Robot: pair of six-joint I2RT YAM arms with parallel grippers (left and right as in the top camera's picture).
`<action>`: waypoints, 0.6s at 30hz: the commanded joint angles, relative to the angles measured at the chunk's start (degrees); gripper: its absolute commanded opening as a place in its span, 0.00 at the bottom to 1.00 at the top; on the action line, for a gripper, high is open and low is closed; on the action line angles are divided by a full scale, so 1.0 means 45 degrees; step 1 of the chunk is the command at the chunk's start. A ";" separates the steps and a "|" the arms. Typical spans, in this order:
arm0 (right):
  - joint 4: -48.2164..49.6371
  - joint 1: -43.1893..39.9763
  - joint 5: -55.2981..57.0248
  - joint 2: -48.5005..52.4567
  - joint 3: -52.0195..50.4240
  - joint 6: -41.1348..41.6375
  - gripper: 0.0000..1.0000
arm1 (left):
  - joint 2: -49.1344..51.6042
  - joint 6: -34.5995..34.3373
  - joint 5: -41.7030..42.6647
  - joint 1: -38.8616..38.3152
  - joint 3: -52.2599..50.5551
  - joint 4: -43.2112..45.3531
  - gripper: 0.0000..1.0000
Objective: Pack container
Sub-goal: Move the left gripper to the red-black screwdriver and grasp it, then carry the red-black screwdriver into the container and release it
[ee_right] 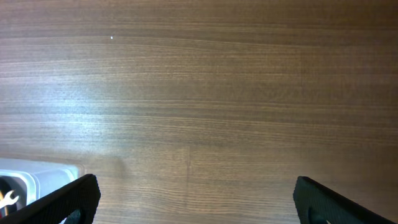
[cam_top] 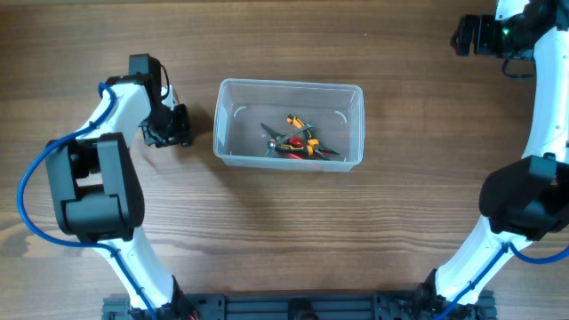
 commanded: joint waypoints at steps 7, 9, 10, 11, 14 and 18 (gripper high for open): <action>0.0034 -0.0015 0.0068 0.0000 -0.0058 0.0185 1.00 | 0.0942 -0.0398 0.0010 0.0126 -0.0102 0.0607 0.37; 0.0039 -0.0015 0.0068 0.0000 -0.0058 0.0189 1.00 | 0.0942 -0.0398 0.0015 0.0126 -0.0102 0.0661 0.30; 0.0039 -0.0015 0.0068 0.0000 -0.0058 0.0185 1.00 | 0.0942 -0.0398 0.0015 0.0126 -0.0102 0.0656 0.22; 0.0039 -0.0015 0.0068 0.0000 -0.0058 0.0185 1.00 | 0.0942 -0.0403 0.0015 0.0126 -0.0102 0.0651 0.16; 0.0034 -0.0015 0.0063 0.0000 -0.0058 0.0185 1.00 | 0.0942 -0.0403 0.0019 0.0126 -0.0102 0.0656 0.04; 0.0034 -0.0015 0.0063 0.0000 -0.0058 0.0189 1.00 | 0.0933 -0.0403 0.0121 0.0126 0.0078 0.0544 0.04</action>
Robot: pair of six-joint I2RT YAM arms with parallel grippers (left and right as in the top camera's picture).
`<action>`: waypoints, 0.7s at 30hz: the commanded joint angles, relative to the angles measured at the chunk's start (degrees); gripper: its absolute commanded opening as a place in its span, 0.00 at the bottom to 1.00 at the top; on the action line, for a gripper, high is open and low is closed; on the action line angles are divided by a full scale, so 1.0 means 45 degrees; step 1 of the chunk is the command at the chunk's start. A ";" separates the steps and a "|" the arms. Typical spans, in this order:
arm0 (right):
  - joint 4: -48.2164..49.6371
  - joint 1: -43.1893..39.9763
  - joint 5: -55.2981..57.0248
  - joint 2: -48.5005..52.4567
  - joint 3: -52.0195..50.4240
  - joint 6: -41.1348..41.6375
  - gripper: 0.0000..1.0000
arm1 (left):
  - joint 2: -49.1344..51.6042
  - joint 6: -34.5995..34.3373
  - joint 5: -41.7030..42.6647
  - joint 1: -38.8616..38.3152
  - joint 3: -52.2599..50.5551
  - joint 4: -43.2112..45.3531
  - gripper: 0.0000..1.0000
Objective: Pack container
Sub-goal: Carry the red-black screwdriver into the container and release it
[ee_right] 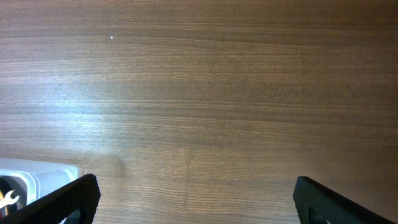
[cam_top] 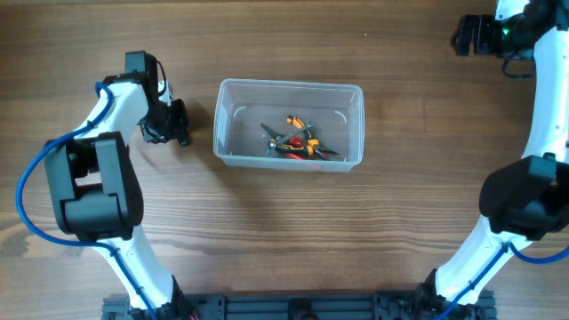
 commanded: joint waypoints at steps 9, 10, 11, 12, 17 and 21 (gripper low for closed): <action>0.0039 -0.0015 0.0068 0.0005 -0.0058 0.0189 1.00 | -0.0646 -0.0024 0.0112 0.0010 0.1651 -0.0772 0.04; 0.0039 -0.0015 0.0063 0.0005 -0.0058 0.0189 1.00 | -0.0899 -0.0024 0.0112 0.0010 0.1885 -0.0874 0.04; 0.0034 -0.0015 0.0068 0.0005 -0.0058 0.0189 1.00 | -0.1171 -0.0024 0.0117 0.0010 0.2123 -0.0947 0.04; 0.0039 -0.0015 0.0068 0.0005 -0.0058 0.0185 1.00 | -0.1622 -0.0024 0.0117 0.0010 0.2424 -0.0986 0.04; 0.0034 -0.0015 0.0068 0.0005 -0.0058 0.0189 1.00 | -0.3784 -0.0019 0.0544 -0.0024 0.3016 -0.0748 0.04; 0.0034 -0.0015 0.0068 0.0005 -0.0058 0.0189 1.00 | -0.5649 0.0029 0.1982 -0.0563 0.3016 -0.0316 0.04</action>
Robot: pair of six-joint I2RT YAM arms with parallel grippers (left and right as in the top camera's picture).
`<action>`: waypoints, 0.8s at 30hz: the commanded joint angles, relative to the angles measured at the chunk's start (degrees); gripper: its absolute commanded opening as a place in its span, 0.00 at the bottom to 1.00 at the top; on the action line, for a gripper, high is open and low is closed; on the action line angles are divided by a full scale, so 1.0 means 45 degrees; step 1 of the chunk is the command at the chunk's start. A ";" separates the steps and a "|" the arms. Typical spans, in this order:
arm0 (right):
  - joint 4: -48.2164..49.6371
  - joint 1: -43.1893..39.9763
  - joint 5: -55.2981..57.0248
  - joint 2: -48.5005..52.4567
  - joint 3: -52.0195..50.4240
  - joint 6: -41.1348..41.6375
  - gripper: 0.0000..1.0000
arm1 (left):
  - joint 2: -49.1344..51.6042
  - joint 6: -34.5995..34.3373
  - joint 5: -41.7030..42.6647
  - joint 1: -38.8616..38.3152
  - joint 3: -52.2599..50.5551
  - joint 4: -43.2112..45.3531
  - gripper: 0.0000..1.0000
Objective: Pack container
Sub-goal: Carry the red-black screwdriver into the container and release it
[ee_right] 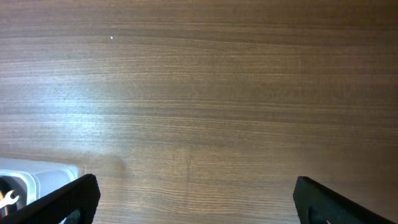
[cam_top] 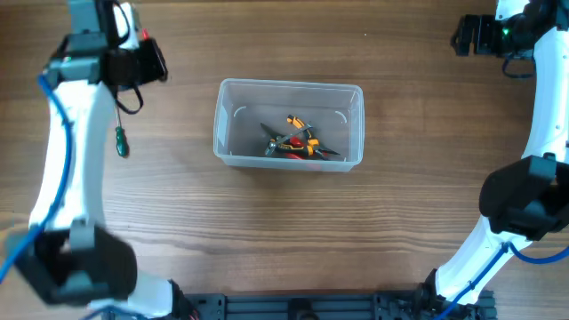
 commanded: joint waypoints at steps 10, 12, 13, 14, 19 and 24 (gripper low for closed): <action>0.0039 -0.0015 0.0068 0.0000 -0.0058 0.0185 1.00 | -0.2127 0.5231 0.1438 -0.5450 0.0199 -0.0121 0.04; 0.0039 -0.0015 0.0063 0.0000 -0.0058 0.0189 1.00 | -0.1787 0.6470 0.0160 -0.6562 0.0194 -0.0189 0.04; 0.0039 -0.0015 0.0063 0.0000 -0.0058 0.0185 1.00 | -0.1549 0.6907 -0.0631 -0.7053 0.0185 -0.0262 0.04; 0.0039 -0.0015 0.0068 0.0000 -0.0058 0.0185 1.00 | -0.1307 0.7397 -0.1069 -0.7402 0.0185 -0.0423 0.04; 0.0039 -0.0015 0.0068 0.0000 -0.0058 0.0189 1.00 | 0.0597 1.0885 -0.1472 -0.8315 0.0185 -0.1292 0.04; 0.0034 -0.0015 0.0063 0.0000 -0.0058 0.0189 1.00 | 0.2594 1.1434 -0.2365 -0.8160 0.0185 -0.1064 0.04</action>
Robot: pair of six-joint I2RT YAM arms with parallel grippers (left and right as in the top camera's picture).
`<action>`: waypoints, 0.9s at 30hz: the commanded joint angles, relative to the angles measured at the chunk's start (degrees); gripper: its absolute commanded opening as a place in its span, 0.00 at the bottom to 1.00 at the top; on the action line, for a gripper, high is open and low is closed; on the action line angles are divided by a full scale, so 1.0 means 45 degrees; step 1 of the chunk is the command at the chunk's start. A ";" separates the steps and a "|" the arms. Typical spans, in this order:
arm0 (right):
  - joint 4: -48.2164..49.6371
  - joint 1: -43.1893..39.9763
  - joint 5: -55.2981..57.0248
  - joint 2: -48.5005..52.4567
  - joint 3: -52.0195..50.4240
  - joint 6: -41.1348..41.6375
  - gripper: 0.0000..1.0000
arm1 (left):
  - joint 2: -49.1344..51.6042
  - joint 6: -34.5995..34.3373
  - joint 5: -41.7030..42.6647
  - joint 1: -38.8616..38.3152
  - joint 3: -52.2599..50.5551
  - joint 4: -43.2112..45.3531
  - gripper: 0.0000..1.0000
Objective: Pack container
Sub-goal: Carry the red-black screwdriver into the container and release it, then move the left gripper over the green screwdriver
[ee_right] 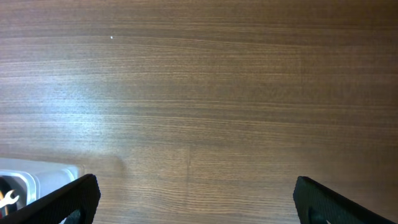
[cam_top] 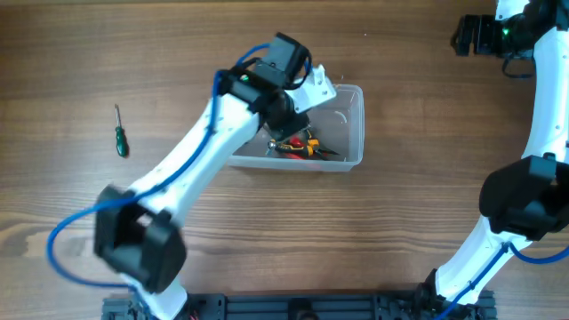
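The clear plastic container (cam_top: 342,160) stands mid-table with several orange and red handled tools (cam_top: 302,144) in it. A green-handled screwdriver (cam_top: 121,140) lies on the table far to its left. My left gripper (cam_top: 286,114) hangs over the container's left half; its jaws are hidden under the wrist. At the far right corner my right gripper (cam_top: 464,36) is open with nothing between its fingers (ee_right: 68,199). The right wrist view catches the container (ee_right: 37,174) only at a corner.
The left arm (cam_top: 204,151) stretches diagonally across the front left of the table and covers the container's left rim. The right arm's base (cam_top: 520,204) stands at the right edge.
My left arm has moved from the far left corner of the table to over the container. The screwdriver lies where it did. The right gripper has not moved.
My left gripper was low on the table just left of the container, then a little further left. Then it was up at the far left corner, with a green-handled screwdriver lying bare on the table. Now it is over the container, and the screwdriver still lies there.
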 commanded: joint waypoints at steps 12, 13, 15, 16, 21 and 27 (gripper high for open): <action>0.0029 -0.0015 0.0068 0.0005 -0.0058 0.0189 1.00 | 0.2997 0.2565 -0.0913 0.1297 0.0117 0.0350 0.42; 0.0029 -0.0015 0.0063 0.0005 -0.0058 0.0189 1.00 | 0.2997 0.2521 -0.0913 0.1297 0.0117 0.0311 0.45; 0.0034 -0.0015 0.0063 0.0005 -0.0058 0.0189 1.00 | 0.2992 0.2516 -0.0908 0.1253 0.0117 0.0175 0.50; 0.0029 -0.0015 0.0068 0.0005 -0.0058 0.0185 1.00 | 0.2943 0.2516 -0.0908 0.1190 0.0117 0.0087 0.50; 0.0029 -0.0015 0.0068 0.0005 -0.0058 0.0185 1.00 | 0.1812 0.1860 -0.0899 0.0903 0.0544 -0.0194 0.54; 0.0029 -0.0015 0.0068 0.0005 -0.0058 0.0189 1.00 | -0.0272 0.0588 -0.0918 0.1229 0.2807 -0.0219 0.60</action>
